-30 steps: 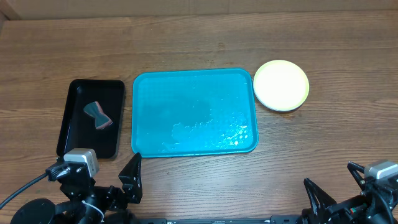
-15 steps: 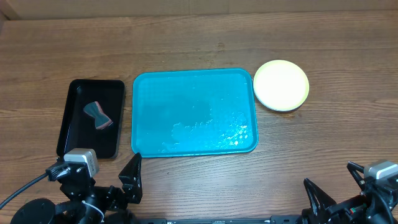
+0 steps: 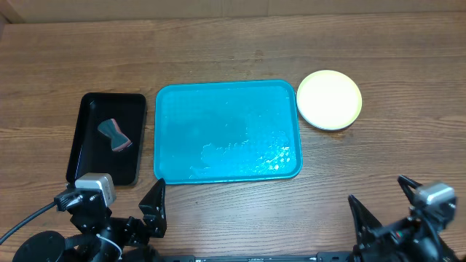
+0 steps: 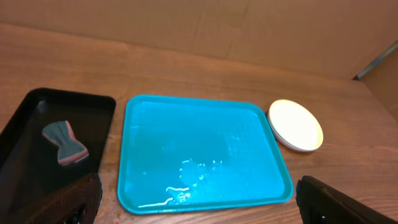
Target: Clean dirty plates on tray and stack at the side
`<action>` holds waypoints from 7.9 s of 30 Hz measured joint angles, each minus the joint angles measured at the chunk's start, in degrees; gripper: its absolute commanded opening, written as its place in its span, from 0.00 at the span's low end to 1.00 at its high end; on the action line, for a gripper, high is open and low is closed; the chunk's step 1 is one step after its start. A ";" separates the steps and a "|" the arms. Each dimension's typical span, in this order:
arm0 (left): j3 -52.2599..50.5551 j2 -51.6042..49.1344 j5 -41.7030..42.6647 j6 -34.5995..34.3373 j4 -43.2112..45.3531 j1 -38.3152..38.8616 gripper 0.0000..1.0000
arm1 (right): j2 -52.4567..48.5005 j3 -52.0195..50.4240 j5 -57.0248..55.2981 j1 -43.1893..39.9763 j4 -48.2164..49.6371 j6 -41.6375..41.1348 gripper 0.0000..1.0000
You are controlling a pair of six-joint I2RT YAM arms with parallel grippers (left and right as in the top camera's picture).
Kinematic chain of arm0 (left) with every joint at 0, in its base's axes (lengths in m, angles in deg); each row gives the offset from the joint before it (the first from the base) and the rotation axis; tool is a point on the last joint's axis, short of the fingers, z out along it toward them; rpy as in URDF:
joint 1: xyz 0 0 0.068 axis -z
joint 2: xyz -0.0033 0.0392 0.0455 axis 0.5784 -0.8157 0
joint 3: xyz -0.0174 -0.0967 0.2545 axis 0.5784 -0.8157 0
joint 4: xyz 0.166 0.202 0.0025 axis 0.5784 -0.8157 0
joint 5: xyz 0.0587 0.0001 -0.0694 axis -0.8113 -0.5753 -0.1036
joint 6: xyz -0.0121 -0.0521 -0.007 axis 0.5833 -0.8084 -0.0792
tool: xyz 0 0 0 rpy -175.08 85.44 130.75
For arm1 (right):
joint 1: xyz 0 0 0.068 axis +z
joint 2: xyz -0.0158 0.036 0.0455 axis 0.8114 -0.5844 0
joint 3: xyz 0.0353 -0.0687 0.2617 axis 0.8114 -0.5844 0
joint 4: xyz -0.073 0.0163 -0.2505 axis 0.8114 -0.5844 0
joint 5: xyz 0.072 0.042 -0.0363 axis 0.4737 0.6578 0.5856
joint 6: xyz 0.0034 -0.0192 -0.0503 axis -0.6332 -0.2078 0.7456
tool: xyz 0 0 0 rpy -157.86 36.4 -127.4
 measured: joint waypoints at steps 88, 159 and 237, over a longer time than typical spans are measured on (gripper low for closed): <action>-0.09 0.00 0.04 0.04 -3.32 0.31 1.00 | 17.94 -60.39 -11.34 -8.96 60.41 -1.70 1.00; -69.09 26.32 -22.91 2.58 65.07 12.11 1.00 | 17.94 -60.39 -11.32 -8.96 60.43 -1.68 1.00; -69.09 26.32 -22.91 2.58 65.07 12.11 1.00 | 17.94 -60.39 -13.31 -8.98 60.06 3.02 1.00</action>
